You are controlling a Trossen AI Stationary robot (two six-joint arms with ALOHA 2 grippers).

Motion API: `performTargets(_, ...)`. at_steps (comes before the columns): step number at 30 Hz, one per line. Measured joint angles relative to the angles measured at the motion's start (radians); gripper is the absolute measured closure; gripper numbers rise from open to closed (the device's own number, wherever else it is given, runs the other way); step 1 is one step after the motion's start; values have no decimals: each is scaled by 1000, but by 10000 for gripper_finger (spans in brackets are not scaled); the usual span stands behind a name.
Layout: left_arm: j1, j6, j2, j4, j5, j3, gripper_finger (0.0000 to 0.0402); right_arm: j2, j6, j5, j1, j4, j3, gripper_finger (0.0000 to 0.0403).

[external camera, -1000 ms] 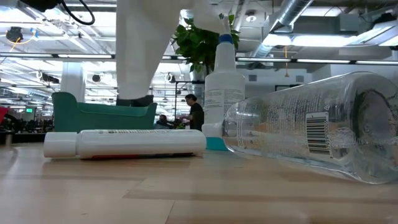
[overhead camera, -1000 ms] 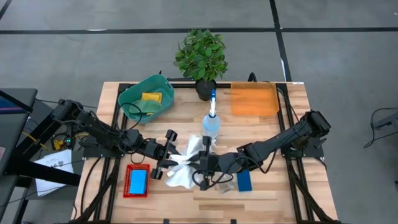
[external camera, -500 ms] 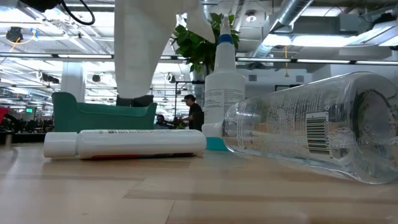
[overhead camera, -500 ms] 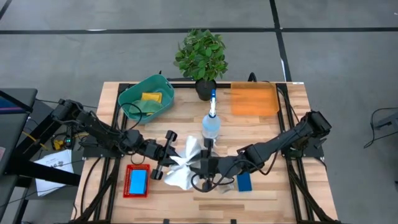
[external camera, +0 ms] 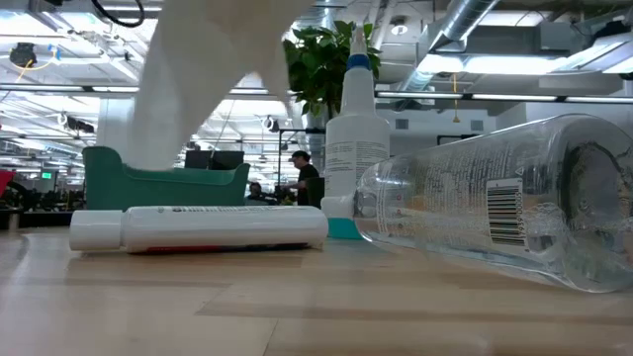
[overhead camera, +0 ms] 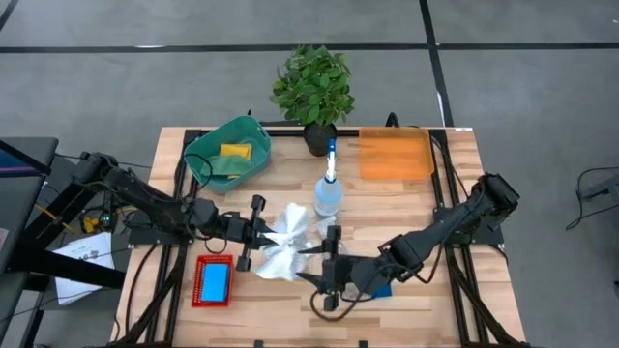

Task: Pick & Place Kitchen Items
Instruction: Put the white towel into the green bin

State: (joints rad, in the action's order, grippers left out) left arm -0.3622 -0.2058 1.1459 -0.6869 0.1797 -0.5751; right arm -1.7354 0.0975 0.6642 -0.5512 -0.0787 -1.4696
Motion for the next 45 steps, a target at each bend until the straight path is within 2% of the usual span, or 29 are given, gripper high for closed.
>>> performTargets(13,-21,8,-91,296,135,0,397,12,8,259,-96,-73,1,204)
performTargets(21,-21,33,-131,374,180,0,397,78,-72,265,-131,-184,1,224)
performTargets(28,-21,35,-132,363,222,15,396,100,-312,223,-186,-403,1,238)
performTargets(34,-20,35,-132,346,239,16,396,96,-334,239,-238,-404,1,245)
performTargets(38,-20,34,-132,347,333,16,396,96,-334,280,-262,-414,1,249)
performTargets(45,-20,34,-132,347,484,16,396,101,-333,287,-285,-407,1,256)
